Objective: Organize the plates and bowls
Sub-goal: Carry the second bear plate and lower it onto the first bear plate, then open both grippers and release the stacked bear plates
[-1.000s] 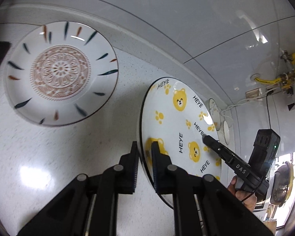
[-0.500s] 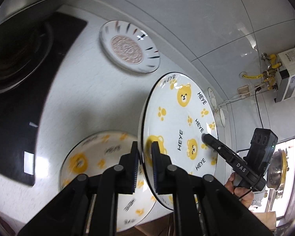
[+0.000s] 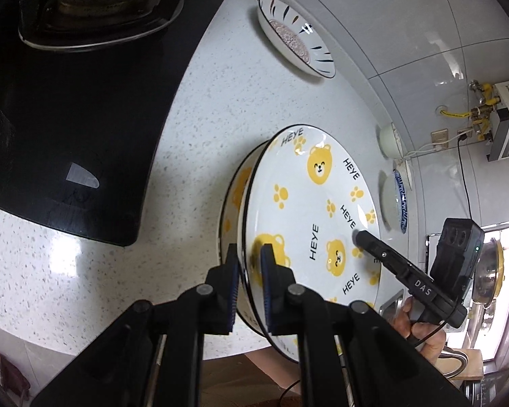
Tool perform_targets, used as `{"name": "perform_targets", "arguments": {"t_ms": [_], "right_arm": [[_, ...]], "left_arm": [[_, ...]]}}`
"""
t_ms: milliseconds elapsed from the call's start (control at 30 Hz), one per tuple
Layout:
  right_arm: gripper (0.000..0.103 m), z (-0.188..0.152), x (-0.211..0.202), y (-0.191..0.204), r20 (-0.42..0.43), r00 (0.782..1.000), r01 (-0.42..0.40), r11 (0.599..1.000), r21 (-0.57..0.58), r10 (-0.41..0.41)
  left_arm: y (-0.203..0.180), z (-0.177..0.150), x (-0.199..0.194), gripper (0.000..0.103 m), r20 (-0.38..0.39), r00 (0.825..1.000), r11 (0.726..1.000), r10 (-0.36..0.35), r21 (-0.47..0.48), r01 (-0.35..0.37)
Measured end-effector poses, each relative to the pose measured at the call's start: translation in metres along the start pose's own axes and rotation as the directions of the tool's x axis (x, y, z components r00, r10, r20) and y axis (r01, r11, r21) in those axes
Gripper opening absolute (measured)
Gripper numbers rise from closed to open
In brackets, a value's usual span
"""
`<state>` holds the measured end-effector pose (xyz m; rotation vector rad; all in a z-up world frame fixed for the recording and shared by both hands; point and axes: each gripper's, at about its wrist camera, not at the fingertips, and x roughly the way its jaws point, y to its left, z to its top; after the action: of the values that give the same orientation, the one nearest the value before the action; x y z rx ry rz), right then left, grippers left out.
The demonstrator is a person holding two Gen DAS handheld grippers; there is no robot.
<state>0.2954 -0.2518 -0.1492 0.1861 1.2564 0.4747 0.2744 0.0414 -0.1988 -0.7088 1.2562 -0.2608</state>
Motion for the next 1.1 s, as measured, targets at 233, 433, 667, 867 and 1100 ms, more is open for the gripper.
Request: {"name": "perform_targets", "arguments": {"t_ms": [233, 433, 667, 867, 1100], "right_arm": [[0.016, -0.01, 0.01, -0.005, -0.011, 1.0, 0.025, 0.999, 0.04, -0.025], [0.016, -0.016, 0.014, -0.01, -0.034, 0.999, 0.025, 0.998, 0.061, -0.023], [0.018, -0.017, 0.015, -0.012, -0.044, 0.999, 0.02, 0.997, 0.074, -0.017], [0.018, -0.015, 0.012, -0.021, -0.05, 0.998, -0.016, 0.993, 0.117, 0.022], [0.018, -0.015, 0.006, -0.027, -0.044, 0.998, -0.042, 0.988, 0.147, 0.049]], "left_arm": [[-0.001, 0.006, 0.009, 0.01, -0.002, 1.0, 1.0, -0.01, 0.026, 0.01], [-0.002, 0.009, 0.013, 0.01, -0.017, 1.0, 0.999, -0.021, 0.026, 0.021], [-0.002, 0.014, 0.014, 0.01, -0.031, 0.999, 1.0, -0.008, 0.021, 0.008], [-0.009, 0.02, 0.017, 0.014, -0.077, 0.996, 0.999, 0.043, 0.008, -0.042], [-0.013, 0.026, 0.019, 0.024, -0.122, 0.992, 0.998, 0.042, -0.043, -0.047]]}}
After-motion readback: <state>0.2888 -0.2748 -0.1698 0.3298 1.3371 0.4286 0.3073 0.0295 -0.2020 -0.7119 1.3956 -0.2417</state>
